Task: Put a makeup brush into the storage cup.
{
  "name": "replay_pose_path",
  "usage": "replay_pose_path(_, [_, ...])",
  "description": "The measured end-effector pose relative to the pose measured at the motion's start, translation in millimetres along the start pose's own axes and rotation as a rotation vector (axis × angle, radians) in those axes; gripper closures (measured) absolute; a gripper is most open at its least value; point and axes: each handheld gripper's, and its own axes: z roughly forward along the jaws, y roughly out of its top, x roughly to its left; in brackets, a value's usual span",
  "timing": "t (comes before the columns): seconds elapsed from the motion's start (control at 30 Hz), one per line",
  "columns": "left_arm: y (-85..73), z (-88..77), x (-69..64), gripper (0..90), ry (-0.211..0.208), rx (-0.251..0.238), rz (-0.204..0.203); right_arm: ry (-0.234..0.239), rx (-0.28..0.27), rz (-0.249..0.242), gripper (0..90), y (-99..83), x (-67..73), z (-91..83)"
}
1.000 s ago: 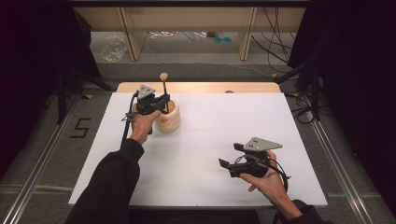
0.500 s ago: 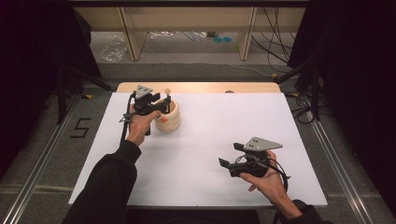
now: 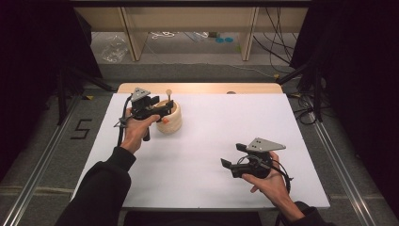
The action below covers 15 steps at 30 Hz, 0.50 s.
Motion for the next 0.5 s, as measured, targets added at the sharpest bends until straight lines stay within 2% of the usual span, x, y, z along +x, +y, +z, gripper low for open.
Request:
replay_pose_path(0.13, [-3.5,-7.3,-9.2,28.7,-0.071,0.016,-0.038,0.004,-0.017,-0.001,18.1,-0.3,-0.2,0.8])
replay_pose_path(0.23, [-6.7,-13.3,-15.7,26.8,-0.09,0.023,-0.018,-0.005,-0.009,0.0,18.1,0.0,-0.2,-0.1])
replay_pose_path(0.3, [-8.2,-16.4,-19.6,25.3,-0.108,0.022,-0.025,0.002,0.005,0.01,18.1,0.1,0.4,-0.4])
replay_pose_path(0.37, [-9.5,-19.3,-22.8,24.3,-0.124,0.022,-0.023,-0.002,-0.017,0.001,18.1,-0.1,-0.1,0.8])
replay_pose_path(0.5, [-12.1,-23.7,-28.7,23.3,-0.147,0.023,-0.019,-0.004,-0.01,0.004,18.1,0.2,-1.1,-0.1])
